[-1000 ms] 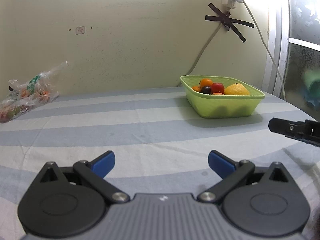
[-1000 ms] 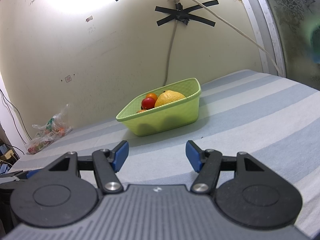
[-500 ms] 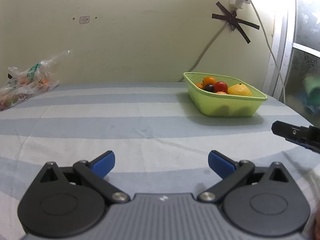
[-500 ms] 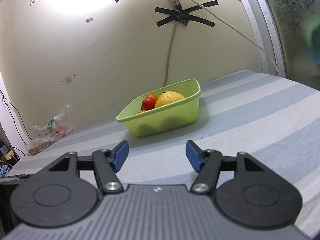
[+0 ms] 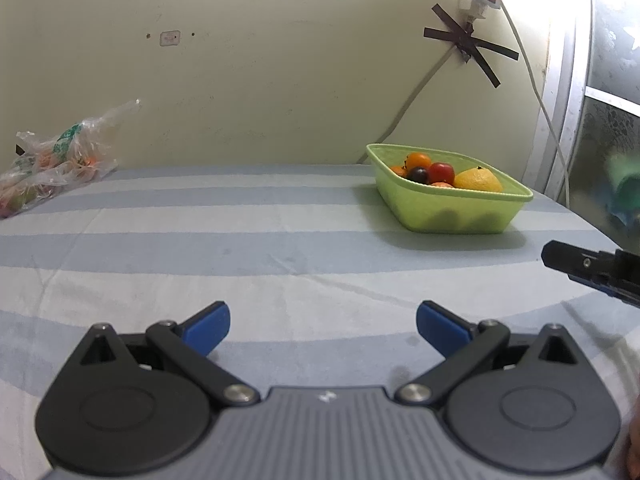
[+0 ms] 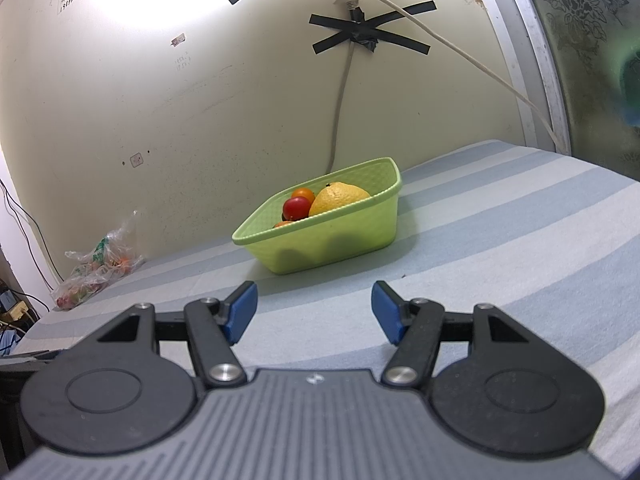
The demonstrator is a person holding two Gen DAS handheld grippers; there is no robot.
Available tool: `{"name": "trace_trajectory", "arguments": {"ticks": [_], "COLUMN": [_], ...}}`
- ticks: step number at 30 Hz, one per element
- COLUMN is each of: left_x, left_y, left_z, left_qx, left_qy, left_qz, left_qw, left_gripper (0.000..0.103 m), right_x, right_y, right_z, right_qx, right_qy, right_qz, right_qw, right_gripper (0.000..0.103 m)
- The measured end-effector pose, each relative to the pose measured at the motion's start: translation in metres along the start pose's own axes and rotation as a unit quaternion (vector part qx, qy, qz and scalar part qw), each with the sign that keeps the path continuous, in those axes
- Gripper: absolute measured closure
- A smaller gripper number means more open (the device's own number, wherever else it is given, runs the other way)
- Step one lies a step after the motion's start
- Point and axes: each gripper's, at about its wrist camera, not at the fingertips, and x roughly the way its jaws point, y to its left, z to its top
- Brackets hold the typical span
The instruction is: Organize fruits
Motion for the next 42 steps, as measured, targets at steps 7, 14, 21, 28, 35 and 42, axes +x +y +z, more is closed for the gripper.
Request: {"name": "trace_trajectory", "arguments": {"ticks": [7, 14, 21, 28, 35, 42], "left_x": [0.001, 0.005, 0.008, 0.011, 0.012, 0.012], "left_y": [-0.003, -0.005, -0.012, -0.011, -0.012, -0.013], "left_z": [-0.001, -0.002, -0.004, -0.003, -0.004, -0.004], "left_qx": [0.006, 0.013, 0.034, 0.033, 0.036, 0.040], "left_qy": [0.003, 0.014, 0.023, 0.033, 0.034, 0.034], "left_qz": [0.009, 0.021, 0.036, 0.041, 0.042, 0.042], "left_qw": [0.9999, 0.9996, 0.9985, 0.9981, 0.9979, 0.9977], "left_gripper": [0.000, 0.000, 0.000, 0.000, 0.000, 0.000], "right_x": [0.000, 0.000, 0.000, 0.000, 0.000, 0.000], "right_y": [0.000, 0.000, 0.000, 0.001, 0.001, 0.001], "right_z": [0.000, -0.001, -0.001, -0.003, -0.003, -0.003], "right_qx": [0.000, 0.000, 0.000, 0.000, 0.000, 0.000], "right_qy": [0.000, 0.000, 0.000, 0.000, 0.000, 0.000], "right_qz": [0.000, -0.001, -0.001, -0.001, -0.002, -0.002], "right_qw": [1.000, 1.000, 1.000, 1.000, 1.000, 1.000], "right_gripper": [0.038, 0.038, 0.038, 0.038, 0.038, 0.038]}}
